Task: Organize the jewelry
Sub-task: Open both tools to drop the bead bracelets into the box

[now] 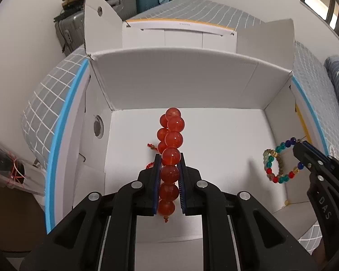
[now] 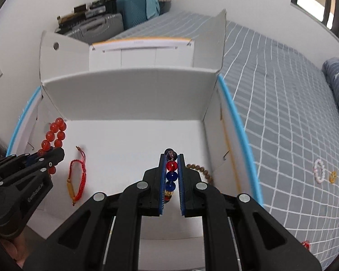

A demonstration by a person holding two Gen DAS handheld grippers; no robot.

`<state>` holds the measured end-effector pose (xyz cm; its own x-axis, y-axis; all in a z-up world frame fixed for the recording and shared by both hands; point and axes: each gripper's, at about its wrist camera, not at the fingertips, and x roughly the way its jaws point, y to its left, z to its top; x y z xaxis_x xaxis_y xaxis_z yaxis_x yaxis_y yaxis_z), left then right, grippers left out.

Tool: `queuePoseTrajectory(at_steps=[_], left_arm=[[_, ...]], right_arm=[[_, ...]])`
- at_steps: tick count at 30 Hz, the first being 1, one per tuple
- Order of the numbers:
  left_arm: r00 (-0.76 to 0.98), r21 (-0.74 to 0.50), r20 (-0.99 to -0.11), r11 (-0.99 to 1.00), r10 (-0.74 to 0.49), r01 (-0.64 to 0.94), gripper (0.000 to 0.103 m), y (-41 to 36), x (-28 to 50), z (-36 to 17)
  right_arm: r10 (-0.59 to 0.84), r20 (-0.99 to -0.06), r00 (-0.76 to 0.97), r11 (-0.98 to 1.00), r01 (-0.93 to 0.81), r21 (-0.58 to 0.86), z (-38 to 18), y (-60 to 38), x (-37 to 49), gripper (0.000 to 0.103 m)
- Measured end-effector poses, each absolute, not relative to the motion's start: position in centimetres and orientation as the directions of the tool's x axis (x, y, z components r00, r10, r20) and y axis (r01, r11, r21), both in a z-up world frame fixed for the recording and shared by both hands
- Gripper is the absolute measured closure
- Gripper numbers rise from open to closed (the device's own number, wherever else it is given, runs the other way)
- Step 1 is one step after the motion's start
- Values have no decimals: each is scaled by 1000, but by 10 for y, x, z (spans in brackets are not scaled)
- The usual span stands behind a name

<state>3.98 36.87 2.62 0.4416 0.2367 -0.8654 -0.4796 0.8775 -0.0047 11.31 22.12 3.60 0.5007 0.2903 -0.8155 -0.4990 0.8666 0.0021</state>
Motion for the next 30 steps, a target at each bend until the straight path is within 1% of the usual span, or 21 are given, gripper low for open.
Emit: queuePoseTrajectory(at_steps=[7, 14, 15, 16, 17, 18, 20, 21, 22, 25, 26, 27, 29, 30], left_arm=[[419, 8, -875, 872, 243, -489, 90, 372, 42, 22], [428, 8, -866, 865, 257, -502, 85, 369, 39, 28], [430, 6, -865, 863, 258, -505, 83, 370, 39, 29], [433, 4, -863, 861, 260, -509, 76, 370, 38, 30], [436, -1, -861, 857, 262, -515, 66, 371, 37, 31], [443, -5, -856, 851, 268, -524, 61, 371, 36, 34], [457, -5, -842, 843, 287, -537, 47, 371, 32, 40], [463, -8, -838, 841, 290, -541, 43, 371, 30, 43], [472, -12, -831, 838, 295, -545, 36, 371, 28, 46], [490, -8, -810, 829, 322, -559, 25, 369, 23, 56], [494, -10, -806, 827, 326, -562, 20, 369, 22, 58], [504, -17, -800, 826, 327, -563, 18, 368, 21, 61], [512, -22, -792, 824, 331, -566, 11, 368, 18, 64], [519, -22, -785, 822, 338, -568, 10, 367, 16, 66]], right_arm=[[261, -850, 457, 874, -486, 8, 19, 225, 121, 94], [257, -862, 436, 876, -481, 18, 18, 225, 121, 93], [258, -862, 436, 877, -480, 19, 19, 224, 120, 89], [262, -859, 440, 877, -480, 22, 22, 224, 119, 84], [268, -856, 443, 877, -479, 26, 25, 223, 118, 72], [273, -851, 448, 878, -478, 31, 28, 221, 117, 62], [278, -846, 454, 879, -475, 33, 34, 218, 116, 54], [281, -843, 459, 879, -476, 34, 37, 217, 115, 47], [285, -836, 469, 878, -477, 32, 41, 215, 113, 40], [288, -813, 506, 884, -467, 22, 54, 209, 109, 27], [291, -805, 518, 885, -465, 21, 58, 207, 108, 24], [294, -800, 523, 886, -463, 22, 60, 205, 107, 20], [299, -789, 536, 891, -454, 29, 65, 199, 107, 15], [300, -786, 540, 892, -450, 31, 67, 197, 108, 13]])
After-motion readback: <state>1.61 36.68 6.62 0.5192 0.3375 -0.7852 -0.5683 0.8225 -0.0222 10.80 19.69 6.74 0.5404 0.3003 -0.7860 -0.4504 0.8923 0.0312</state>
